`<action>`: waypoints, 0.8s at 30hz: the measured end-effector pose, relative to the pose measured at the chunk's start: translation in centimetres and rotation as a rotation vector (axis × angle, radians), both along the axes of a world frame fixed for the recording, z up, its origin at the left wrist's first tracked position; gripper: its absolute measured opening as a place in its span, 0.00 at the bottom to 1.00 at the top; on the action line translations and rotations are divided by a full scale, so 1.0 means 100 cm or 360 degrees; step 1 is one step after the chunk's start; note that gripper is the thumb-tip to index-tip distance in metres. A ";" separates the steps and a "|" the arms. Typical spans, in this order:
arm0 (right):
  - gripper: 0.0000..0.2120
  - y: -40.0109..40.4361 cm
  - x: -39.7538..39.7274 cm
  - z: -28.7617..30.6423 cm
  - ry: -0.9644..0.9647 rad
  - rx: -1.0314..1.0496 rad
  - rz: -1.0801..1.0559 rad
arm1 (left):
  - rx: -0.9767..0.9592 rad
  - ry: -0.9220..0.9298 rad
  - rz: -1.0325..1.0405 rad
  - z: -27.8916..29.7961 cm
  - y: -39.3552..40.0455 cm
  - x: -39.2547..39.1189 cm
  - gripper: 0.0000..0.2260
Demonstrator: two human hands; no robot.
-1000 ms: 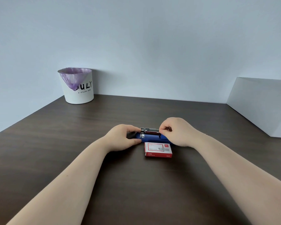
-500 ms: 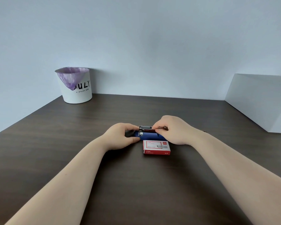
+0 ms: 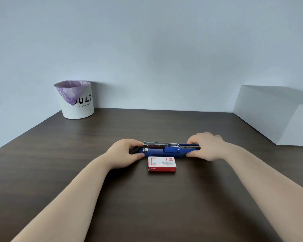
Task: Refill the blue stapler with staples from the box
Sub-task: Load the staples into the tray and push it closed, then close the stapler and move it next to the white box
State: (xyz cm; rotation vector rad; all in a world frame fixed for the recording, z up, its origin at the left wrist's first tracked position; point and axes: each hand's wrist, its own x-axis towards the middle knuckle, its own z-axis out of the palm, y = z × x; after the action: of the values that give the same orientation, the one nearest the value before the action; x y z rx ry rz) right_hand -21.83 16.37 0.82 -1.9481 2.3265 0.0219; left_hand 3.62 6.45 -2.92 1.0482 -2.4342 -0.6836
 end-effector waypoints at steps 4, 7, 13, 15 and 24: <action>0.15 -0.001 0.001 0.009 -0.0076 -0.0003 0.0032 | -0.0008 0.0005 0.0004 -0.001 0.000 0.000 0.14; 0.15 0.000 0.001 0.021 -0.0056 -0.0173 -0.0007 | -0.0012 0.0014 0.0000 -0.001 -0.001 0.000 0.14; 0.24 -0.008 0.011 0.043 -0.0106 -0.0472 0.0172 | -0.0027 0.0032 0.0000 -0.002 -0.002 0.000 0.13; 0.25 -0.009 0.018 0.047 -0.0261 -0.0617 0.0242 | -0.0035 0.0031 -0.0001 -0.002 -0.002 0.000 0.13; 0.24 -0.027 0.064 0.022 -0.0665 -0.0542 0.0333 | -0.0046 0.0022 0.0033 -0.003 -0.003 0.000 0.13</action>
State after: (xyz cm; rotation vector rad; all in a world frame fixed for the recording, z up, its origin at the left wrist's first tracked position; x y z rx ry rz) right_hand -15.39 13.70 2.98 -2.0799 1.9443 -0.7337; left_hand 3.66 6.19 -3.22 1.0526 -2.4106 -0.6445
